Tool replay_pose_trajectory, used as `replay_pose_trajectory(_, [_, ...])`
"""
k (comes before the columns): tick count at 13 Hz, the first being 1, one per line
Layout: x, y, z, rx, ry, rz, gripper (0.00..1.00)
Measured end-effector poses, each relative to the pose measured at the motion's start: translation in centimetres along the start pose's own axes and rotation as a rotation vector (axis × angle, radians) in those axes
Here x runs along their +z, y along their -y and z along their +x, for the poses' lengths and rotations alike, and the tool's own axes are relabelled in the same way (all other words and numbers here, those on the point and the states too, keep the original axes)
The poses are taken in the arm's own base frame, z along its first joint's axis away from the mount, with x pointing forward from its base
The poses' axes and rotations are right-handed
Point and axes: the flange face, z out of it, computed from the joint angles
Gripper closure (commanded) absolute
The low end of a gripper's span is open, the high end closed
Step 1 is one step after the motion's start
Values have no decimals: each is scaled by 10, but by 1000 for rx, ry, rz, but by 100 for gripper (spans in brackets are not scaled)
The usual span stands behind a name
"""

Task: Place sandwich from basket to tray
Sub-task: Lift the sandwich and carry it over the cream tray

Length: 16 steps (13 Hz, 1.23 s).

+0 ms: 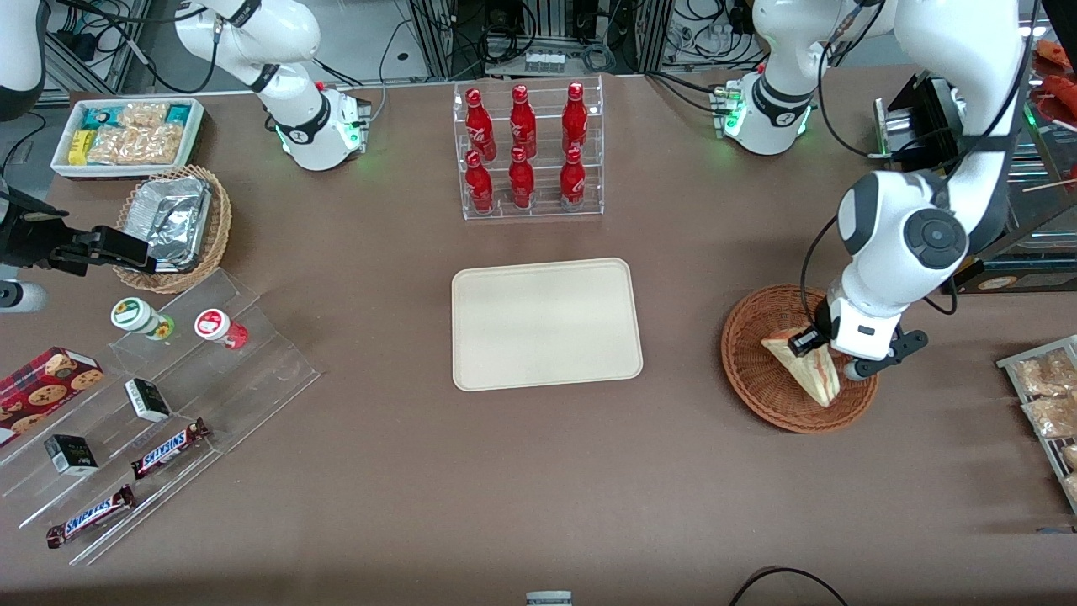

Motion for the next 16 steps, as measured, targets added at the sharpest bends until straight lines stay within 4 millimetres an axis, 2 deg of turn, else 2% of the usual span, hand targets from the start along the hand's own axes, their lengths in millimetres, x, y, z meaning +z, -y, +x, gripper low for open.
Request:
replay_pose_trajectory(2, [-54,-51,-16,88,20,28,71])
replay_pose_trajectory(3, [-70,-79,-31,127,22,32,71])
replay_pose_trajectory(4, [-75,-108,-50,160,20,30,71])
replay_pose_trajectory(6, [-58,-163,-97,239,38,43,71])
replay_pose_trajectory(9, [-7,-231,-163,346,83,83,71])
replay_pose_trajectory(12, [25,-277,-202,407,97,91,71])
replay_pose_trajectory(16, [64,-315,-239,428,65,33,71])
